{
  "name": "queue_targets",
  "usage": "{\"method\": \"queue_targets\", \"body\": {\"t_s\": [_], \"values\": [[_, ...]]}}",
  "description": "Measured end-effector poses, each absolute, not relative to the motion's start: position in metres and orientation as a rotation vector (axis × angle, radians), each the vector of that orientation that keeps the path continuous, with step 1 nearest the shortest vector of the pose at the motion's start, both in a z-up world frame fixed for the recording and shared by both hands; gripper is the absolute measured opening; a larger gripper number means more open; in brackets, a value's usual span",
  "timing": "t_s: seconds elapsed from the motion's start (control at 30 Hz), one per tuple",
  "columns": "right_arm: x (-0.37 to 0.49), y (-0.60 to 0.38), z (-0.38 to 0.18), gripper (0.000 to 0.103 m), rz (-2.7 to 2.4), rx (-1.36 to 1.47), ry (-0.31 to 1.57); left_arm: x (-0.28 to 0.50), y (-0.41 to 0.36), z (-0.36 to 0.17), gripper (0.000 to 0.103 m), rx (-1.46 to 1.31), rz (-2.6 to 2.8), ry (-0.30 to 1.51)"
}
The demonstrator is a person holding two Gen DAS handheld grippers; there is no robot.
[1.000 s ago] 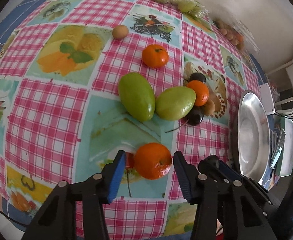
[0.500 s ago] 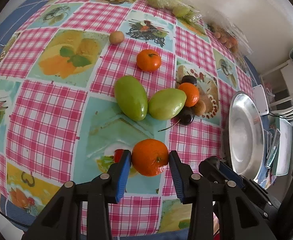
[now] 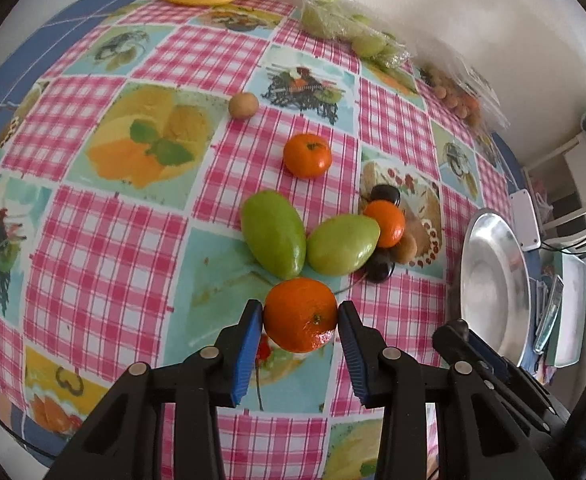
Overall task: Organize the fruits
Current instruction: 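Carry the plum in the right gripper and tangerine in the left over the steel bowl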
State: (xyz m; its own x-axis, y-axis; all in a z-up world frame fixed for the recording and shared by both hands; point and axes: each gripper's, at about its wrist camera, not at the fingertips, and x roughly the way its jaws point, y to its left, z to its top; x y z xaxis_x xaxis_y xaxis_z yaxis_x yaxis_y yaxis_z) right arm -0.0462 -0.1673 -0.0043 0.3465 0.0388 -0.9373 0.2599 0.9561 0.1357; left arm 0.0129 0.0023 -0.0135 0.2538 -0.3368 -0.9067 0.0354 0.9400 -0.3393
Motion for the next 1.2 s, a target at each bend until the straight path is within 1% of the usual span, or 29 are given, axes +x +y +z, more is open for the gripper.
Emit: {"method": "queue_targets", "body": {"t_s": [0.63,0.93,1.2], "values": [[-0.013,-0.193,0.014,0.032,-0.182,0.357,1.17,0.055,-0.028,0.017,0.041,-0.258,-0.275,1.229],[-0.012,-0.231,0.014,0.032,-0.25,0.391,1.16,0.062,-0.08,0.017,0.041,-0.189,-0.338,1.247],[-0.029,-0.284,0.005,0.032,-0.386,0.46,1.164,0.054,-0.137,0.018,0.041,-0.097,-0.406,1.256]]}}
